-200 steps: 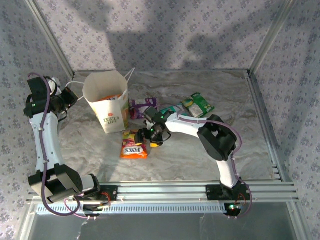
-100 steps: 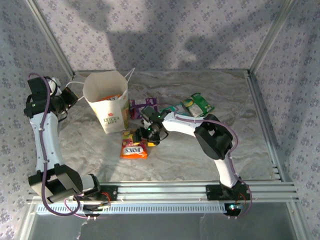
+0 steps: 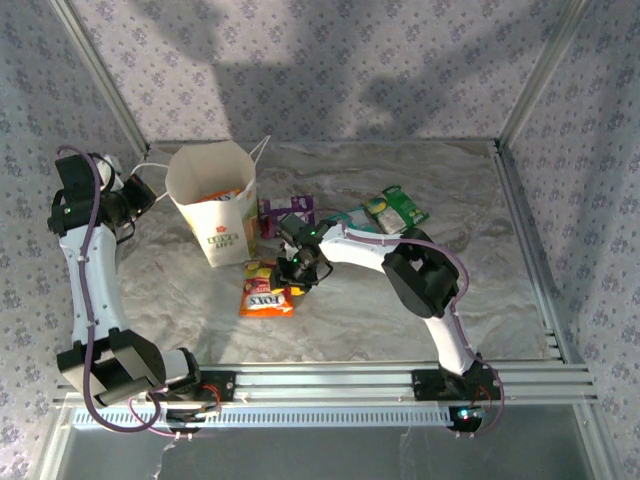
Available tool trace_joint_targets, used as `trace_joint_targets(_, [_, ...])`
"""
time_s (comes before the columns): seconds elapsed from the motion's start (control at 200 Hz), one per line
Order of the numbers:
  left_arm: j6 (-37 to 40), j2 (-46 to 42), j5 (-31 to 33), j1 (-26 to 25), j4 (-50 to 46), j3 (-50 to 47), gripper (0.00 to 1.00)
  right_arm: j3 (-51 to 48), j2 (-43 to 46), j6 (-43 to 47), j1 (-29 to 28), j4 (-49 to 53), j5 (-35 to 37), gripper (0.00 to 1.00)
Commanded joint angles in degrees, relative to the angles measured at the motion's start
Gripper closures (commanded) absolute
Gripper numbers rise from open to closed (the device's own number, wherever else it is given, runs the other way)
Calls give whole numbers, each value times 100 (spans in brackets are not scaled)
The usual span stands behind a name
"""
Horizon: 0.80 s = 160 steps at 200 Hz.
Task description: Place the snacks into the paper bag
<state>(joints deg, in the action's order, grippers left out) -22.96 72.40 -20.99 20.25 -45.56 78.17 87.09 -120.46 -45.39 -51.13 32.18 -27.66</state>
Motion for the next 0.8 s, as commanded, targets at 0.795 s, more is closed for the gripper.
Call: trace_joint_targets(0.795, [-59, -149, -341, 58, -15, 32, 93, 344, 314, 67, 8, 1005, 781, 100])
